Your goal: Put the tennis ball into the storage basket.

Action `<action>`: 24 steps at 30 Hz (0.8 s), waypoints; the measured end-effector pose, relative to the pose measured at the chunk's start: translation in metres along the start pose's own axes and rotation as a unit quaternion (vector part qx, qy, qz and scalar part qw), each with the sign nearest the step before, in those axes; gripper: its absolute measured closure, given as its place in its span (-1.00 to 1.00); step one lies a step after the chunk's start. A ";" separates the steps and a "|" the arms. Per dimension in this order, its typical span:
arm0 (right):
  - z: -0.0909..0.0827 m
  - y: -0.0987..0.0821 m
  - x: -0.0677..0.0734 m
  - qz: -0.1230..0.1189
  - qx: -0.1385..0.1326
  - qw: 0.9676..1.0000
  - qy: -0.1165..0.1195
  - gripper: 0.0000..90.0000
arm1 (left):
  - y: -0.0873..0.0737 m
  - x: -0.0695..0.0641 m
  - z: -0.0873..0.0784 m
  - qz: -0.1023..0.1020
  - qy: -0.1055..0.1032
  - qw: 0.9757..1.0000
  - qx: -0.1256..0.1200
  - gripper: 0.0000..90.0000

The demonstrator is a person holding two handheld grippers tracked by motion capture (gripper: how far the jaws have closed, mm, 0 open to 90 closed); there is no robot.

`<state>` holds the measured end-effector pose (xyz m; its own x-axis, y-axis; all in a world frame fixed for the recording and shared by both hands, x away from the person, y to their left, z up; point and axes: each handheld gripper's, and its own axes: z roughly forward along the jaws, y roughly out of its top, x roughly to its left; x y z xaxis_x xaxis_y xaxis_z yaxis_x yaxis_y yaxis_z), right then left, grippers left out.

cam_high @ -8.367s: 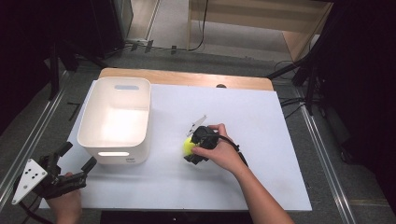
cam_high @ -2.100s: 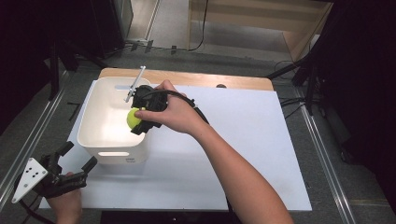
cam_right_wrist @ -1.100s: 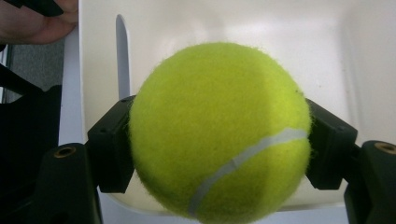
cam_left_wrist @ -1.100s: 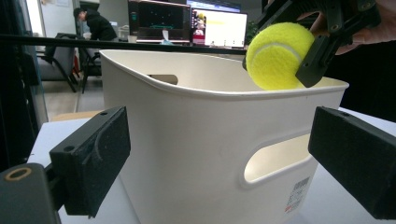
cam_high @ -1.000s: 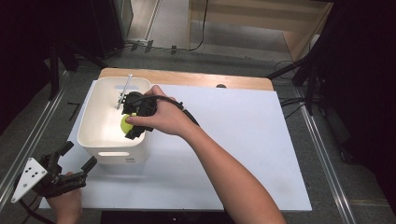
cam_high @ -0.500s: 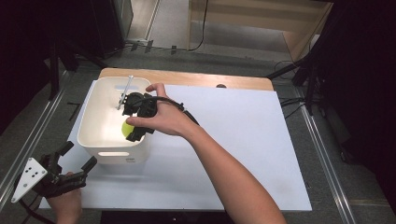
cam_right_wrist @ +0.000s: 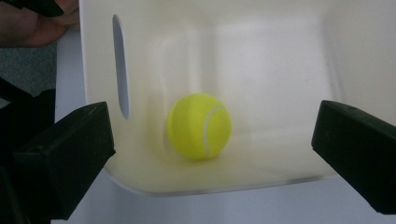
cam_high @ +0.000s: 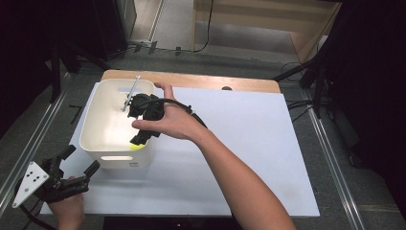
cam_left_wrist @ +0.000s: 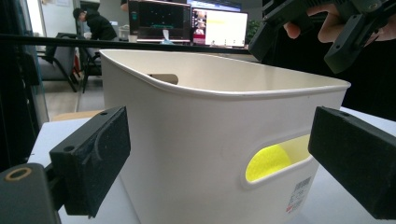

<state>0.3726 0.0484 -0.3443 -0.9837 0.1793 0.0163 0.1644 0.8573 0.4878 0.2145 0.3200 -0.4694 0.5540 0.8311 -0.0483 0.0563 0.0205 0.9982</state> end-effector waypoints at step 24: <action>-0.031 -0.049 0.000 0.022 -0.028 0.999 -0.015 -1.00 | 0.000 -0.001 0.001 0.003 0.000 1.000 0.001 -0.87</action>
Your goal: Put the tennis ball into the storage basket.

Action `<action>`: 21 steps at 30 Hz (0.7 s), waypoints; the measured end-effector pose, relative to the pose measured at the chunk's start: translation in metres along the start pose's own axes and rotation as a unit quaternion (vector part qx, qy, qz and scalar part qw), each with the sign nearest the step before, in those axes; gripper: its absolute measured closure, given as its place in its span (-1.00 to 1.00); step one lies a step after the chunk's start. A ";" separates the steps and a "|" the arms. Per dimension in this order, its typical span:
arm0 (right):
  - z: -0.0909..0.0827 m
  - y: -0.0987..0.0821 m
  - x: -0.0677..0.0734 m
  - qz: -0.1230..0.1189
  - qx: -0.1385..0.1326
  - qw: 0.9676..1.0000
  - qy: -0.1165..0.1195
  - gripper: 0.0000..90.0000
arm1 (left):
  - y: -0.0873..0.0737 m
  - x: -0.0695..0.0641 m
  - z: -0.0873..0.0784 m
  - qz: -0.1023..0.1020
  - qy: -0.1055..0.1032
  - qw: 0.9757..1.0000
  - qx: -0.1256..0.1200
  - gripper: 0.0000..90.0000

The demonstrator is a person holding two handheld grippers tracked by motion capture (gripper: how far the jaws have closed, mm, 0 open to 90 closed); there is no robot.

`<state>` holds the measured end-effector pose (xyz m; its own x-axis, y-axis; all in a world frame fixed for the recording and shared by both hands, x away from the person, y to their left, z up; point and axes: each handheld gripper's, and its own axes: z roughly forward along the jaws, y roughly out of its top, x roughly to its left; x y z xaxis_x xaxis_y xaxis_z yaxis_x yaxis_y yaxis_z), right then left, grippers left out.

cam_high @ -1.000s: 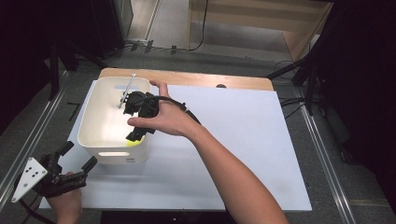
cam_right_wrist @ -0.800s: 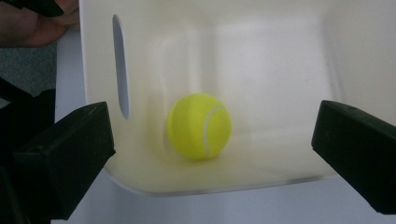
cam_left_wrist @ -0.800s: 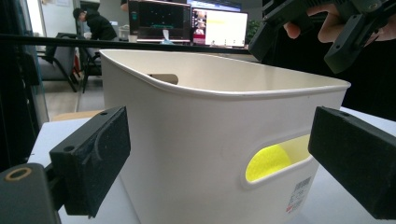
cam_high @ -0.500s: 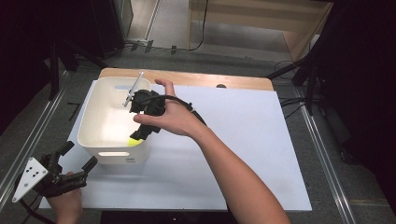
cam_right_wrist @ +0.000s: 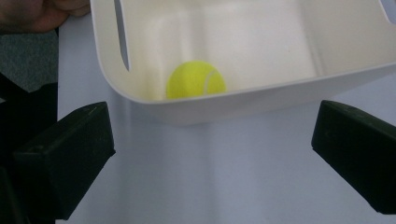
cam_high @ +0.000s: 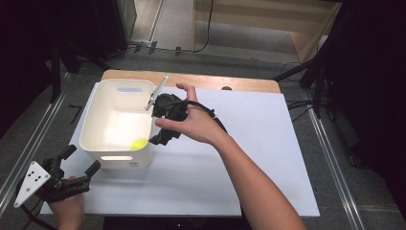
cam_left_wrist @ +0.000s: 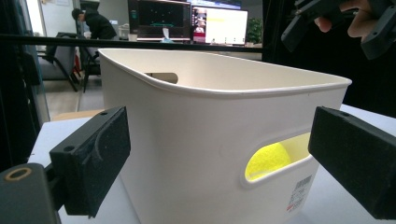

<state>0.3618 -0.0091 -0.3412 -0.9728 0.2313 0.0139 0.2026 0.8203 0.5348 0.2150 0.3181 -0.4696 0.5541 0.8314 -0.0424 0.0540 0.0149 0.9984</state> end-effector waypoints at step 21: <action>-0.027 -0.061 -0.001 0.035 -0.017 0.999 -0.032 -1.00 | 0.000 0.000 0.001 0.005 0.002 1.000 0.006 -0.87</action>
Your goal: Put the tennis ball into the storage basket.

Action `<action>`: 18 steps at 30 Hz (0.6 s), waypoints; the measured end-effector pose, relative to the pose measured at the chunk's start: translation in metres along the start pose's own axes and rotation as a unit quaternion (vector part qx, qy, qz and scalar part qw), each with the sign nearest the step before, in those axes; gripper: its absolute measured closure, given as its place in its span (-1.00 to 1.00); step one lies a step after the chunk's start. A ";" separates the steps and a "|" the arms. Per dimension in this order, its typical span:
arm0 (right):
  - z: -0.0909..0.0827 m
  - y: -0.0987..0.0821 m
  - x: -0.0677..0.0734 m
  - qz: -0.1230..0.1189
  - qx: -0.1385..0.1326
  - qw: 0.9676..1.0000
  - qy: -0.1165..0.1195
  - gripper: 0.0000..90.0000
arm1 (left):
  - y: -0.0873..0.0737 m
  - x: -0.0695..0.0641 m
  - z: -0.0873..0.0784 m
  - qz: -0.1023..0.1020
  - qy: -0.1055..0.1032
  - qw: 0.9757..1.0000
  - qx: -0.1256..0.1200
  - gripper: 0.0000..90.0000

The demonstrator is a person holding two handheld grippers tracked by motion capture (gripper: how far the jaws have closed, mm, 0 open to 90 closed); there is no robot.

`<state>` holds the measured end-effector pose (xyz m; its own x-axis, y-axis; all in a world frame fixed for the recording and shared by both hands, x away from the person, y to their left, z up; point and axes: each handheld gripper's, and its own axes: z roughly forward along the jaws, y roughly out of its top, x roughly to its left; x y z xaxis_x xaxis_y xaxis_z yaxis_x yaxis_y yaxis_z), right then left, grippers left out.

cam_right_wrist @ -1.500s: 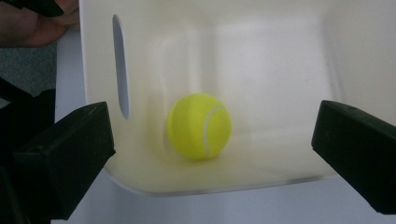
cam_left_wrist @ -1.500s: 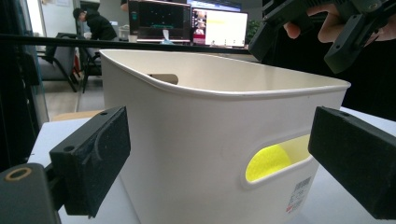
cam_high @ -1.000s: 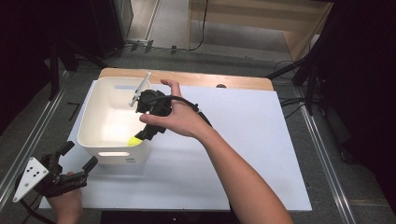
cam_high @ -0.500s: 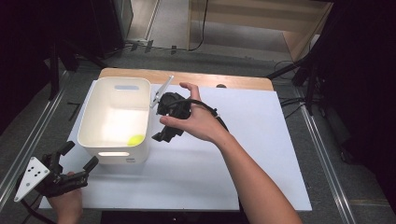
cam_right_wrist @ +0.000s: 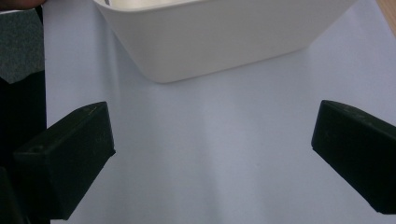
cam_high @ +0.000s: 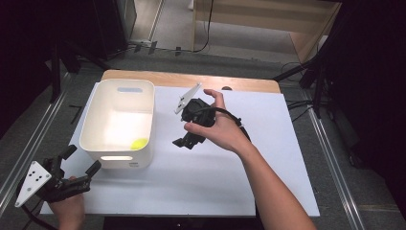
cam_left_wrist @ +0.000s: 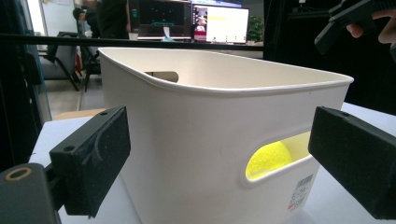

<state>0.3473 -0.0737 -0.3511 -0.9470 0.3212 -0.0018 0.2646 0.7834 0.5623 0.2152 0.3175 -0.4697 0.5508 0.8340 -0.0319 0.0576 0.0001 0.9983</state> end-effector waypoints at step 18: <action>-0.012 -0.056 0.002 0.031 -0.022 0.999 -0.022 -1.00 | 0.000 0.000 0.000 0.001 0.001 1.000 0.002 -0.87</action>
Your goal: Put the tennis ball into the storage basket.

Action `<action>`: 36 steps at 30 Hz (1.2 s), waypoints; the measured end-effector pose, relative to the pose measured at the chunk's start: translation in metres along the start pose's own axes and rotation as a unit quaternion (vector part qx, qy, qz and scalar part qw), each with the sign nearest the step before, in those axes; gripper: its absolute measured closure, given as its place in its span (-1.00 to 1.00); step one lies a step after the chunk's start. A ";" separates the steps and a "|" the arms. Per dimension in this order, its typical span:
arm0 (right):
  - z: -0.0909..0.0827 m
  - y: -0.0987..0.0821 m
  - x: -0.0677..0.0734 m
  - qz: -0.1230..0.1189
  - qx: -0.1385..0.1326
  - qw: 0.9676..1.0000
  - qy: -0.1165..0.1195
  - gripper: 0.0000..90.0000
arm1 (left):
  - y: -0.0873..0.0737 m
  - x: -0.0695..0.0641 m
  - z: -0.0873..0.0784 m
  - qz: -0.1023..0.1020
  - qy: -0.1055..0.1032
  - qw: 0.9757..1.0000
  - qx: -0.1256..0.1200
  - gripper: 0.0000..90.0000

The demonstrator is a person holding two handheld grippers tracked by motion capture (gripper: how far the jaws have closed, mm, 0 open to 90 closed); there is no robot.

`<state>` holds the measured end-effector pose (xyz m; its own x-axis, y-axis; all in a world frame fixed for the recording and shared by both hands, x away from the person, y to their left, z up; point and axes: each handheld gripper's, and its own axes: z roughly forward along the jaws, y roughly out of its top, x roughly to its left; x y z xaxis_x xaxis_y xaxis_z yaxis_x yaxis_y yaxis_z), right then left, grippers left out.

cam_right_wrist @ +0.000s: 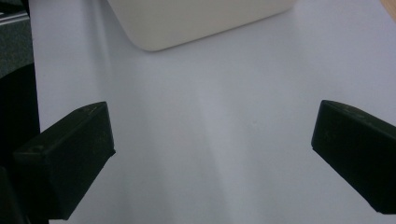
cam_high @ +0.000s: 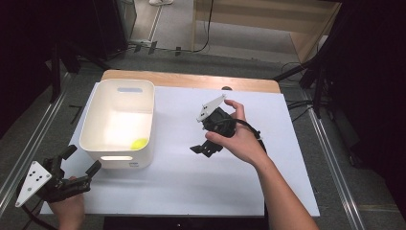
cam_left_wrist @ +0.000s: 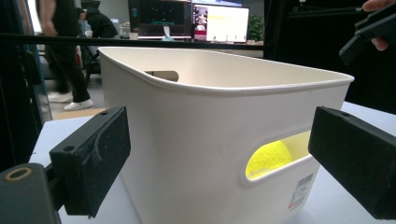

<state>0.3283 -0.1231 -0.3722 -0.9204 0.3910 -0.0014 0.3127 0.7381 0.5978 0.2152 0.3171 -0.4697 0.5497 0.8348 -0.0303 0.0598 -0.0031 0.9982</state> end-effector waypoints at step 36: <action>-0.026 -0.102 0.003 0.072 -0.054 0.995 -0.037 -1.00 | 0.000 0.000 0.000 0.000 0.008 1.000 0.002 -0.87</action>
<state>0.2876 -0.2118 -0.4126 -0.8473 0.5301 0.0335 0.4085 0.6100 0.6790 0.2154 0.3172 -0.4702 0.5358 0.8438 -0.0287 0.0627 -0.0059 0.9980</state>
